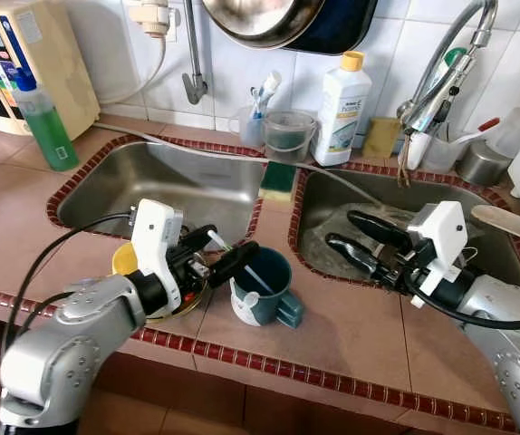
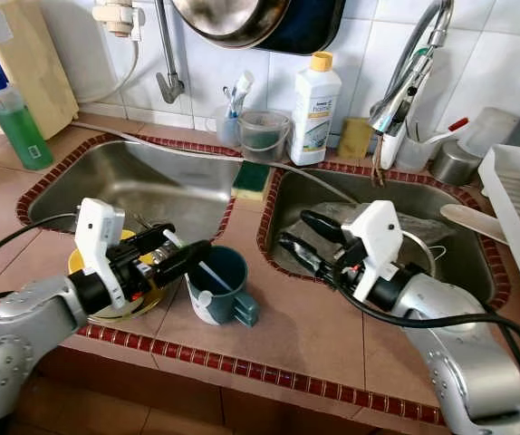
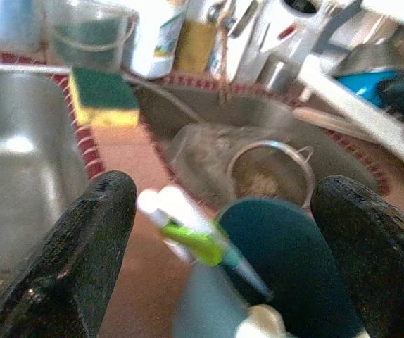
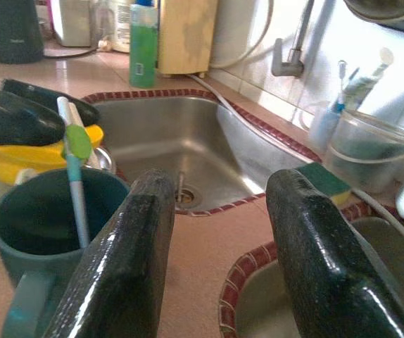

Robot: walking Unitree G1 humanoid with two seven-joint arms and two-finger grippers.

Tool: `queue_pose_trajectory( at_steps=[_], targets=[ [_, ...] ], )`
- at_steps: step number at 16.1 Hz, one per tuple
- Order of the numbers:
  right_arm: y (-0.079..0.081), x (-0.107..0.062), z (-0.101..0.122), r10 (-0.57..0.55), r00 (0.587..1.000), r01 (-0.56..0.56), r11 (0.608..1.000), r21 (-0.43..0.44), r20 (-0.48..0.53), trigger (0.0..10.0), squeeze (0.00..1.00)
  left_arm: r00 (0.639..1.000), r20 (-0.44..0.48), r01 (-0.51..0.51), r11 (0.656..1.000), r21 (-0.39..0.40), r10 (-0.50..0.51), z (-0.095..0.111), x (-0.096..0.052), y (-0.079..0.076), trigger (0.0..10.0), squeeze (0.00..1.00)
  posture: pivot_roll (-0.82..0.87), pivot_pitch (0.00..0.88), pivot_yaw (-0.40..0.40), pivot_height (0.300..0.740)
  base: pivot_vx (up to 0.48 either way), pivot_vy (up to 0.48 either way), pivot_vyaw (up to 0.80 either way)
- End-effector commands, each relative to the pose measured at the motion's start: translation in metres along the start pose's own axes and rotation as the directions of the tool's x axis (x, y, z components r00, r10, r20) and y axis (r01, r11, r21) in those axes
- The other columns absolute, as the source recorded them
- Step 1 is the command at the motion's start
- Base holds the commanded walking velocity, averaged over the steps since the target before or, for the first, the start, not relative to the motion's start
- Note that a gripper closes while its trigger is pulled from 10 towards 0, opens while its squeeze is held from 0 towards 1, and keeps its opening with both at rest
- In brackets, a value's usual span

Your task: Kitchen organization

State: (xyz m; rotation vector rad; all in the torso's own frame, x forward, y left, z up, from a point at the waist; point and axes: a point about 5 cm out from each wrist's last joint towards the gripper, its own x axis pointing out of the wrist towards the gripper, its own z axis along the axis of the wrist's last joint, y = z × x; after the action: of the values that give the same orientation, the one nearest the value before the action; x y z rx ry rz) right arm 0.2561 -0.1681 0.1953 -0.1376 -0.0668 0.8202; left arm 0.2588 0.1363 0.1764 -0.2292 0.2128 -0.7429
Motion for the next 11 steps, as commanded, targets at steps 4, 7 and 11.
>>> queue_pose_trajectory(
  at_steps=[4, 7, 11],
  targets=[
    [0.004, 0.006, 0.010, 0.037, 0.998, -0.038, 0.999, 0.008, 0.041, 10.0, 0.00, 0.999, -0.007, -0.042, 0.999, 0.018, 0.042, -0.008, 0.007, 0.002, 10.0, 0.00, -0.05, 0.000, -0.029, 0.740, 0.000, 0.000, 0.00],
    [0.000, 0.007, 0.020, 0.048, 0.994, -0.054, 0.997, 0.048, 0.101, 10.0, 0.00, 0.998, 0.019, -0.058, 0.998, 0.018, 0.058, -0.007, 0.012, 0.005, 10.0, 0.00, -0.05, 0.000, -0.035, 0.740, 0.000, 0.000, 0.00],
    [0.002, 0.004, 0.027, 0.107, 0.987, -0.117, 0.990, 0.078, 0.123, 10.0, 0.00, 0.998, 0.032, -0.058, 0.998, 0.001, 0.058, -0.006, 0.014, 0.005, 10.0, 0.00, -0.05, 0.000, -0.038, 0.740, 0.000, 0.000, 0.00]
  ],
)
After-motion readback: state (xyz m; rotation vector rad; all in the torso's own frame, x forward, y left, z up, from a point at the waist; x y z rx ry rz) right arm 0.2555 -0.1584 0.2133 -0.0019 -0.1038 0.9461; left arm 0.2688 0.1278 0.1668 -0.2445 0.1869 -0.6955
